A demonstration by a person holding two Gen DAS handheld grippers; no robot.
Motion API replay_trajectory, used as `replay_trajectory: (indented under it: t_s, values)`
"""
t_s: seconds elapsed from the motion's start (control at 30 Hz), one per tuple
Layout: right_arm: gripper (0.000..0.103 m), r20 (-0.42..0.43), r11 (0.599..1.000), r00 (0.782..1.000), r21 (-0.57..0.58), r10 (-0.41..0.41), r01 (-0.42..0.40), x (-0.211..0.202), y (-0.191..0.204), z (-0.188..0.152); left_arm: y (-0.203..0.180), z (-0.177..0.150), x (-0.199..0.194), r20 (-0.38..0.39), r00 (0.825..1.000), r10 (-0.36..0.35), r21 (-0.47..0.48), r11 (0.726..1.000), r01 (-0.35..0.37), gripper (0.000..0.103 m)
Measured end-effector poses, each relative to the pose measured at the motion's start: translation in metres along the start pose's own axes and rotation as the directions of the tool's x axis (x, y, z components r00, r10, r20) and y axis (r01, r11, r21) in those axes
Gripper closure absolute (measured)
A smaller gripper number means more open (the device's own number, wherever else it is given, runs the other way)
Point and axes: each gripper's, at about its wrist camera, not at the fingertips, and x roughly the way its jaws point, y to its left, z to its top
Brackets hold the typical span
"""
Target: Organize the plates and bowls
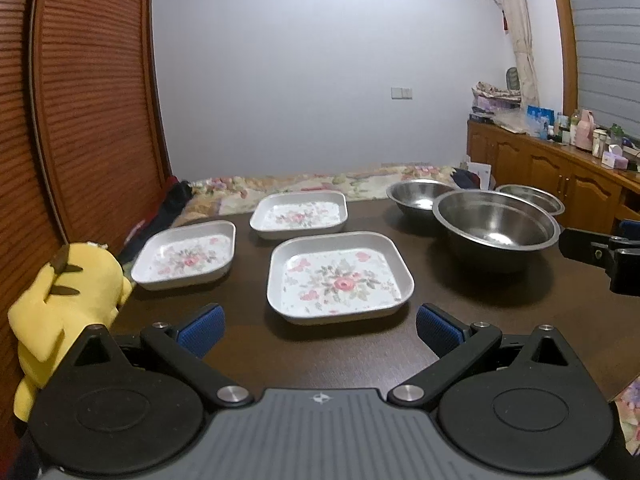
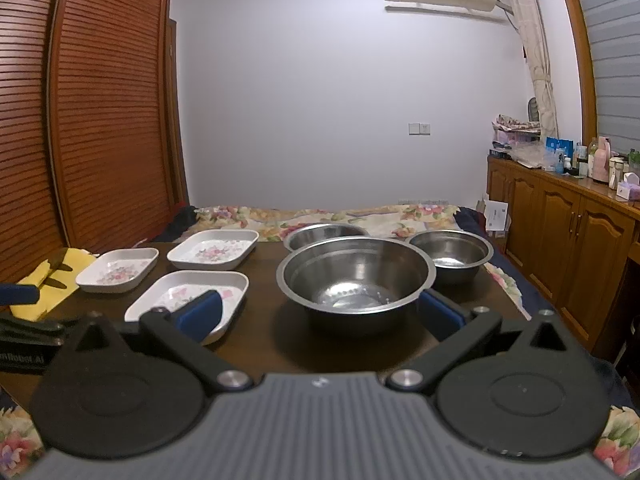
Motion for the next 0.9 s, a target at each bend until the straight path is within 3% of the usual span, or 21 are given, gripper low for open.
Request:
replay_trajectory:
  t_s: [0.4, 0.9]
  values:
    - [0.000, -0.012, 0.998, 0.999, -0.038, 0.049, -0.049, 0.014, 0.013, 0.002, 0.008, -0.006, 0.011, -0.074, 0.994, -0.080, -0.052, 0.996, 0.076, 0.000]
    - [0.000, -0.012, 0.973, 0.978, -0.101, 0.210, -0.210, 0.040, 0.049, 0.023, 0.046, 0.005, 0.025, -0.022, 1.000, -0.011, -0.029, 1.000, 0.010, 0.000]
